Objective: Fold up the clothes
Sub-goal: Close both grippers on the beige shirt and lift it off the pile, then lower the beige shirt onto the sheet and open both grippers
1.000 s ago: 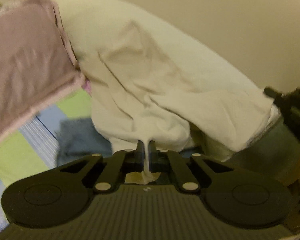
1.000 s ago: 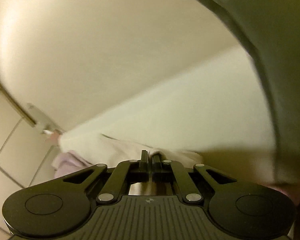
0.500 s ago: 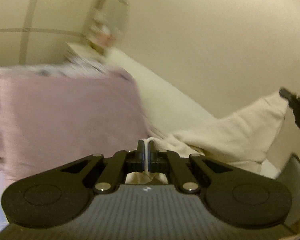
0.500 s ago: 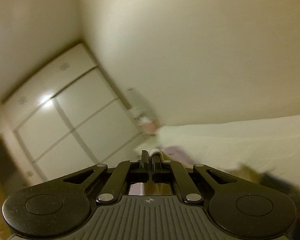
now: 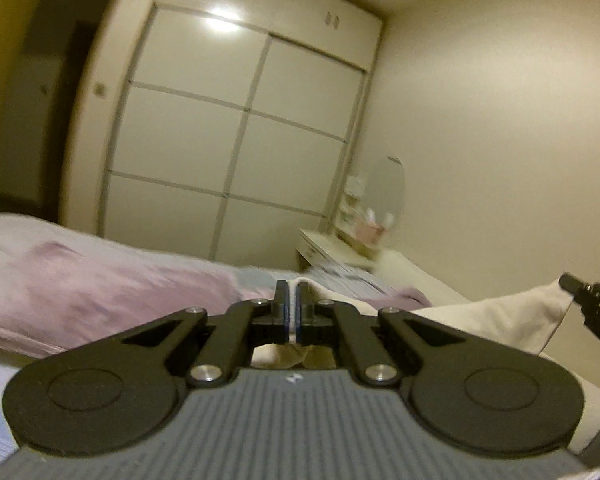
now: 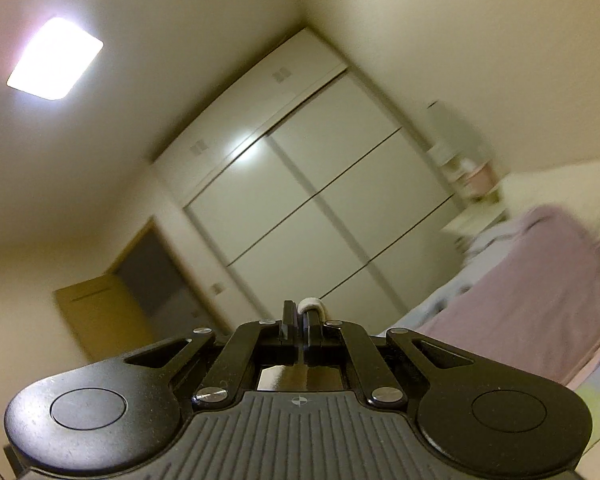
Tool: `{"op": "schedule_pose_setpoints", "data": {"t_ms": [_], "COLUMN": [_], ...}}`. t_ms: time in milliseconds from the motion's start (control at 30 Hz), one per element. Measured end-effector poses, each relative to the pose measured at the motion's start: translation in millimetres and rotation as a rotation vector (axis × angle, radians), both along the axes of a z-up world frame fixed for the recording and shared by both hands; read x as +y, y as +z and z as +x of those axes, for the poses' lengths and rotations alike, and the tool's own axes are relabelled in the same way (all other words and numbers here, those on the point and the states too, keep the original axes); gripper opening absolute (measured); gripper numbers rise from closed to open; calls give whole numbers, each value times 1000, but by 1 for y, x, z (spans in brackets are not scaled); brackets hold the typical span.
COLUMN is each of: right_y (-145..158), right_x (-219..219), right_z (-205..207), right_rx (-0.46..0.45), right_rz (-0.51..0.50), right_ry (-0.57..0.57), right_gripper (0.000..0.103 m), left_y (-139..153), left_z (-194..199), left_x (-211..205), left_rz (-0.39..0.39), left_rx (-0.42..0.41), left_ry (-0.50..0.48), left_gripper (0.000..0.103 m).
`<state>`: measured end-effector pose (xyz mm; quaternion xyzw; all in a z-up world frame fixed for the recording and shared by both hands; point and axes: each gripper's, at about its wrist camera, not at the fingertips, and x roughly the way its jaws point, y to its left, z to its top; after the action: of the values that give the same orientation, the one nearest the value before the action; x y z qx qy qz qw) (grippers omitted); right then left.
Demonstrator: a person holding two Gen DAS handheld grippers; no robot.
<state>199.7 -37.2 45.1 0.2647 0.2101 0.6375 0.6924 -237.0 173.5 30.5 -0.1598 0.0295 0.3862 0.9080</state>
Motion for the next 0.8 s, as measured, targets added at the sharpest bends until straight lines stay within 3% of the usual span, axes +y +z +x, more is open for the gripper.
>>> {"op": "schedule_pose_setpoints", "data": {"t_ms": [167, 367, 467, 633, 700, 800], "right_y": [3, 10, 17, 27, 25, -4], "right_x": [21, 33, 33, 46, 70, 140], "right_z": [-90, -167, -196, -218, -214, -193], "right_rx": [-10, -70, -125, -166, -169, -99], "right_rz": [-13, -54, -45, -28, -78, -370], "right_ry": [115, 226, 277, 312, 294, 220], "right_gripper": [0, 0, 0, 0, 0, 1], "left_y": [12, 26, 38, 52, 41, 3], "left_z": [-93, -160, -176, -175, -161, -137], "left_x": [-12, -36, -43, -18, 15, 68], "left_rz": [3, -13, 17, 35, -31, -205], "left_rx": [0, -7, -9, 3, 46, 145], "left_ry": [71, 117, 144, 151, 165, 196], "left_gripper": [0, 0, 0, 1, 2, 9]}}
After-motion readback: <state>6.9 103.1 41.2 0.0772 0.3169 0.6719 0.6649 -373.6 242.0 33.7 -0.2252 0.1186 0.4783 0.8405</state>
